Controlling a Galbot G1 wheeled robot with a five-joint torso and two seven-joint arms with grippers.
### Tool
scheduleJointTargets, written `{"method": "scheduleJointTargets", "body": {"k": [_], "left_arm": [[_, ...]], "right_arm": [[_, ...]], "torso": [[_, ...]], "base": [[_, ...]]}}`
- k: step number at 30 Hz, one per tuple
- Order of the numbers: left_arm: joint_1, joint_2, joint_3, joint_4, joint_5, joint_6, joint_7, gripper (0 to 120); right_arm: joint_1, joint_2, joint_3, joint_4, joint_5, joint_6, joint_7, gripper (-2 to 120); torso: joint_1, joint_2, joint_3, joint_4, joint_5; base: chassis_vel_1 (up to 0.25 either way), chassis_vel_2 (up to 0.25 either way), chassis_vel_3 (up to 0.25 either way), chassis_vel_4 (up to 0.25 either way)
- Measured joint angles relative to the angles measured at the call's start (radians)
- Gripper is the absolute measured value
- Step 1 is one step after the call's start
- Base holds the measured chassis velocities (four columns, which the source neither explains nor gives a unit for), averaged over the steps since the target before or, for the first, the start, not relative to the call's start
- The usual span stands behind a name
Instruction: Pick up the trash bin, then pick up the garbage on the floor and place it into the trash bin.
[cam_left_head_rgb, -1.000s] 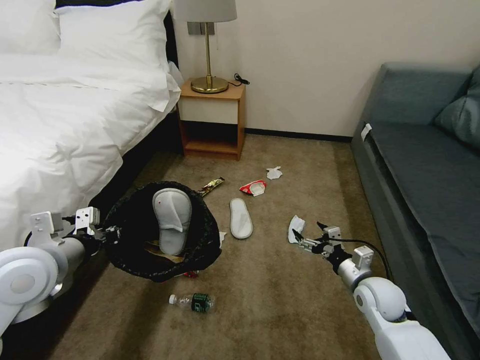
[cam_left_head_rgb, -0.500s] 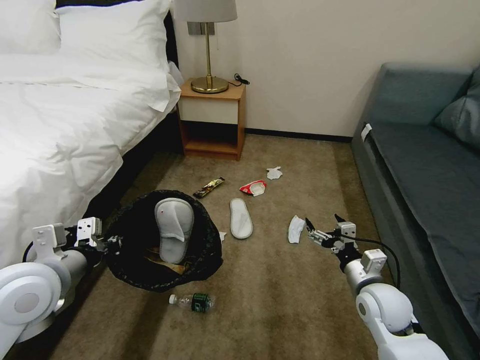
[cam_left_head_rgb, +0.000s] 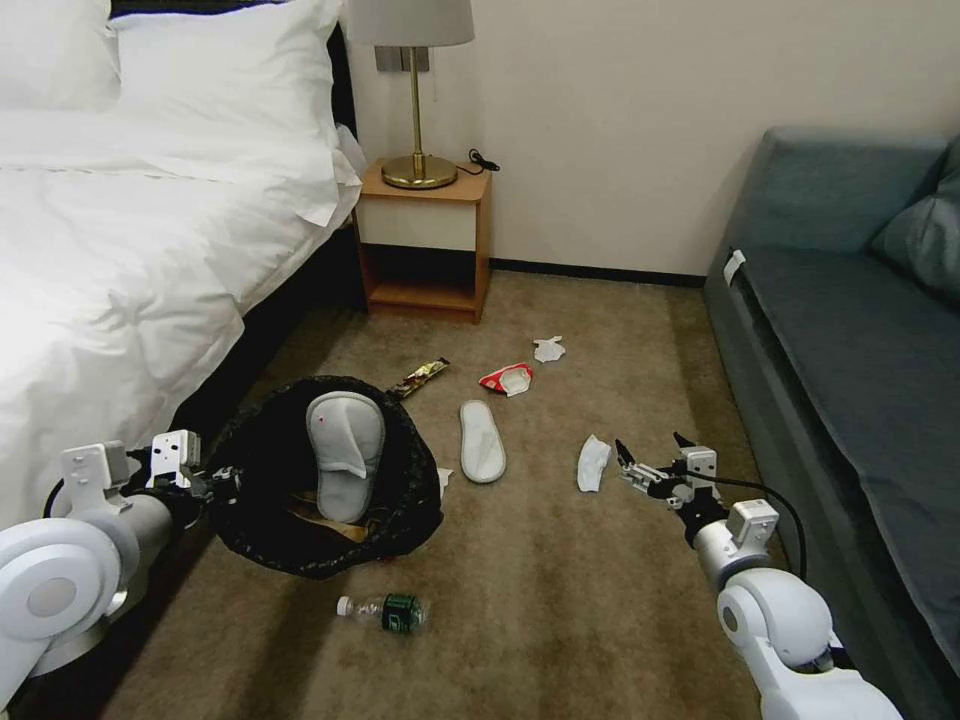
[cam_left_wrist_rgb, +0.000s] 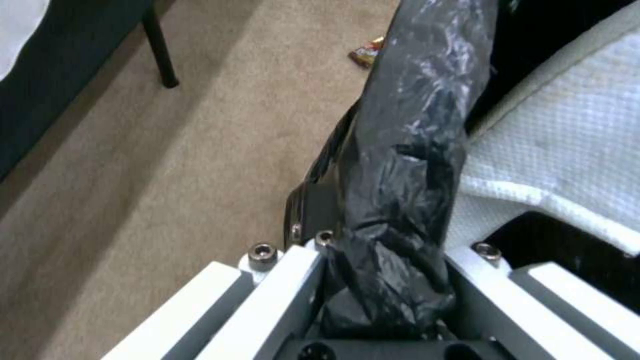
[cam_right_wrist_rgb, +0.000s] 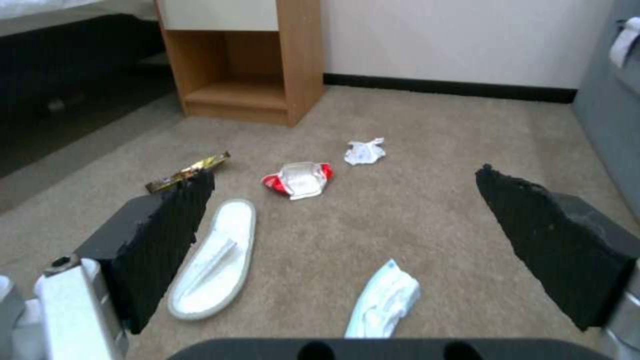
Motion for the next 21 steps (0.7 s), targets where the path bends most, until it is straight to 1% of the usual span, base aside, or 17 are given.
{"method": "scheduleJointTargets", "body": {"k": [4, 6, 7, 8, 9, 11, 12, 13, 15, 16, 18, 21], "left_arm": [[-0.003, -0.001, 0.000, 0.002, 0.000, 0.000, 0.001, 0], [-0.006, -0.005, 0.003, 0.004, 0.004, 0.000, 0.005, 0], [-0.006, -0.005, 0.003, 0.004, 0.004, 0.000, 0.005, 0], [-0.007, -0.008, 0.004, 0.004, 0.006, 0.000, 0.005, 0], [-0.007, -0.008, 0.004, 0.004, 0.006, 0.000, 0.005, 0], [-0.007, -0.010, 0.005, 0.006, 0.012, 0.000, 0.005, 0], [-0.007, -0.010, 0.005, 0.006, 0.012, 0.000, 0.005, 0], [-0.006, -0.011, 0.004, 0.006, 0.013, 0.000, 0.007, 0], [-0.006, -0.012, 0.004, 0.007, 0.015, 0.000, 0.013, 0], [-0.006, -0.012, 0.004, 0.007, 0.015, 0.000, 0.013, 0], [-0.007, -0.013, 0.003, 0.009, 0.020, 0.000, 0.014, 0], [-0.009, -0.015, 0.004, 0.010, 0.021, 0.000, 0.016, 0]], "right_arm": [[0.001, -0.007, -0.006, -0.005, 0.002, -0.001, -0.014, 100], [0.002, -0.031, -0.009, -0.019, 0.013, -0.001, -0.072, 100], [0.002, -0.031, -0.009, -0.019, 0.013, -0.001, -0.072, 100], [0.005, -0.049, -0.011, -0.033, 0.017, 0.002, -0.103, 100], [0.005, -0.049, -0.011, -0.033, 0.017, 0.002, -0.103, 100], [0.017, -0.095, -0.021, -0.063, 0.042, 0.005, -0.151, 100], [0.017, -0.095, -0.021, -0.063, 0.042, 0.005, -0.151, 100], [0.027, -0.121, -0.030, -0.080, 0.059, 0.005, -0.176, 100], [0.041, -0.151, -0.050, -0.099, 0.073, 0.009, -0.212, 100], [0.041, -0.151, -0.050, -0.099, 0.073, 0.009, -0.212, 100], [0.054, -0.176, -0.077, -0.115, 0.080, 0.010, -0.243, 100], [0.064, -0.183, -0.097, -0.131, 0.080, 0.013, -0.252, 100]], "torso": [[0.000, 0.000, 0.000, 0.0000, 0.0000], [0.000, 0.000, 0.000, 0.0000, -0.0001], [0.000, 0.000, 0.000, 0.0000, -0.0001], [0.000, 0.000, 0.000, 0.0000, 0.0000], [0.000, 0.000, 0.000, 0.0000, 0.0000], [0.000, 0.000, 0.000, -0.0001, 0.0000], [0.000, 0.000, 0.000, -0.0001, 0.0000], [0.000, 0.000, 0.000, -0.0001, 0.0000], [0.000, 0.000, 0.000, 0.0000, 0.0001], [0.000, 0.000, 0.000, 0.0000, 0.0001], [0.000, 0.000, 0.000, 0.0000, -0.0001], [0.000, 0.000, 0.000, -0.0001, 0.0001]], "base": [[-0.088, 0.114, 0.090, -0.103], [-0.032, 0.063, 0.070, -0.027], [-0.006, 0.051, 0.052, -0.006], [0.000, 0.000, 0.000, 0.000], [0.000, 0.000, 0.000, 0.000], [0.000, 0.000, 0.000, 0.000], [0.000, 0.000, 0.000, 0.000], [0.000, 0.000, 0.000, 0.000], [0.000, 0.000, 0.000, 0.000], [0.000, 0.000, 0.000, 0.000], [0.000, 0.000, 0.000, 0.000], [0.000, 0.000, 0.000, 0.000]]}}
